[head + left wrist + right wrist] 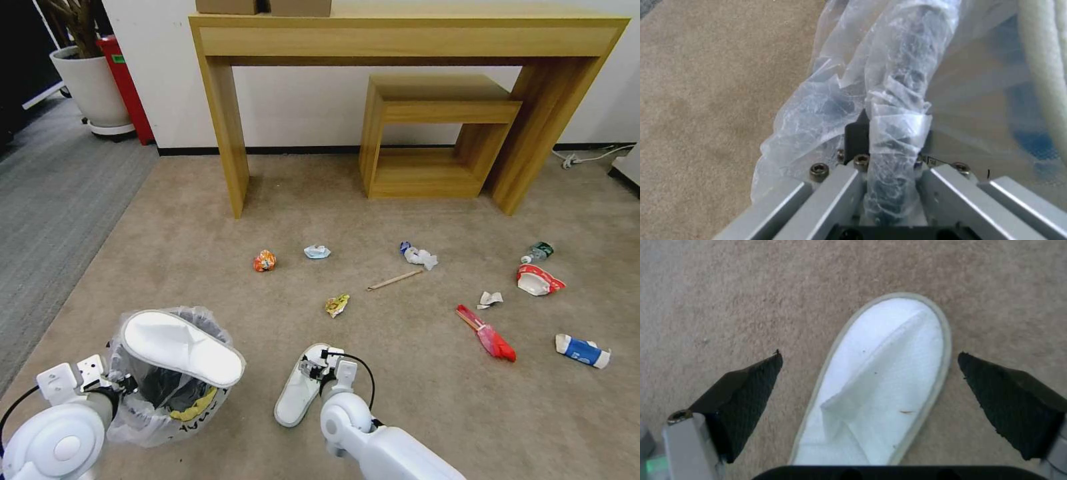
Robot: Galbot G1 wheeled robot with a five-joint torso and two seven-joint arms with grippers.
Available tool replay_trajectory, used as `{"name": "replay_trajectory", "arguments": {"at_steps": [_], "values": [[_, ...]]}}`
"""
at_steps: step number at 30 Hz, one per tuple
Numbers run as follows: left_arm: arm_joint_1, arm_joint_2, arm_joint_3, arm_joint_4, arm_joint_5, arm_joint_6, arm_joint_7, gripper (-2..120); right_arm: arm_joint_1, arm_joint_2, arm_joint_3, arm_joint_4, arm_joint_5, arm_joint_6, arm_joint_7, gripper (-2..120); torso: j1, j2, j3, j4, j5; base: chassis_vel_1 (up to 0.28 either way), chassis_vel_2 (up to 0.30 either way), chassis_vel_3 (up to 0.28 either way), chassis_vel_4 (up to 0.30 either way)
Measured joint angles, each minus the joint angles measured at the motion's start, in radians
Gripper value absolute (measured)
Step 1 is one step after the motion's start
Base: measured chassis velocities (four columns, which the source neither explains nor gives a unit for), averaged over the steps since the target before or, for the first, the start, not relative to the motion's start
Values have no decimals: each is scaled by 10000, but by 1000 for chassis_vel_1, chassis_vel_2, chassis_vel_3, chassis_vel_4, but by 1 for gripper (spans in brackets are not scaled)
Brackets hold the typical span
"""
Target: Pick up the trash bin and place the garbage on the floor into it.
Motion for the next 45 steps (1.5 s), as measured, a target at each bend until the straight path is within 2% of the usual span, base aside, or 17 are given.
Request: {"name": "replay_trajectory", "arguments": {"at_steps": [18,27,32,40,41,44,45], "values": [[-121,1,115,325,70,0,196,0,389,918,55,-2124,-270,451,-908,100,0,0,0,-1,-1,0,0,0,0],[-105,-50,159,410,262,-6,304,0,470,1185,94,-2636,-337,555,-1093,100,1,0,-1,0,0,0,0,0,0],[-90,-57,141,400,290,-25,348,0,472,1245,54,-2702,-338,567,-1138,89,1,0,-1,-1,0,0,0,0,0],[4,-83,61,288,351,-55,361,0,414,1196,17,-2566,-338,616,-1150,55,1,0,0,0,0,0,0,0,0],[4,-83,61,288,351,-55,361,0,414,1196,17,-2566,-338,616,-1150,55,1,0,0,0,0,0,0,0,0],[41,-74,26,227,370,-74,367,0,402,1057,3,-2261,-311,643,-1124,41,1,0,-1,0,0,0,0,0,0],[41,-74,26,227,370,-74,367,0,402,1057,3,-2261,-311,643,-1124,41,1,0,-1,0,0,0,0,0,0]]}}
